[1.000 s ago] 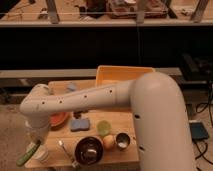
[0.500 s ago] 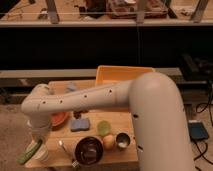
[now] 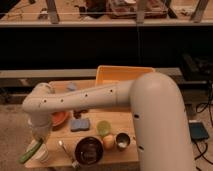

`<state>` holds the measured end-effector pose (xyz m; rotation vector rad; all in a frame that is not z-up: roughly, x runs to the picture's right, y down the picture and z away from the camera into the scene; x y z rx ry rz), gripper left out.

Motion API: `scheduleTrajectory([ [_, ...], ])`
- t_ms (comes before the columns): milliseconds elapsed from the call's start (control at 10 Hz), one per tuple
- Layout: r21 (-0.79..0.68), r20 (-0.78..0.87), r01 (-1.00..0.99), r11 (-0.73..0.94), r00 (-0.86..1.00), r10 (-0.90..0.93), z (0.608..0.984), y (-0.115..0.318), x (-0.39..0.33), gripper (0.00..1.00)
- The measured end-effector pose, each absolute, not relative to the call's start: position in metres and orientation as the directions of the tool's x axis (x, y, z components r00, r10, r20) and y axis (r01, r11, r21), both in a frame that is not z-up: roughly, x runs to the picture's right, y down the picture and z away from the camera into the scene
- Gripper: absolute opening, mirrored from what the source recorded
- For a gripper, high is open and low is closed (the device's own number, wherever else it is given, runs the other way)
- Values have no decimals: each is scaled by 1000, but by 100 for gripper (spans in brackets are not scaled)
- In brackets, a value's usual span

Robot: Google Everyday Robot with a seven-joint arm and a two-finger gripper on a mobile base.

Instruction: Place pepper in paper cup

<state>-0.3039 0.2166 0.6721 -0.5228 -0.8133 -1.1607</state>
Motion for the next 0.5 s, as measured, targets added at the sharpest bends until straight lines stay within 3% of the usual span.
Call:
scheduleTrajectory([
  [200, 47, 791, 940, 337, 171, -588, 672, 216, -303, 80],
  [500, 60, 804, 934, 353, 164, -571, 673, 214, -301, 80],
])
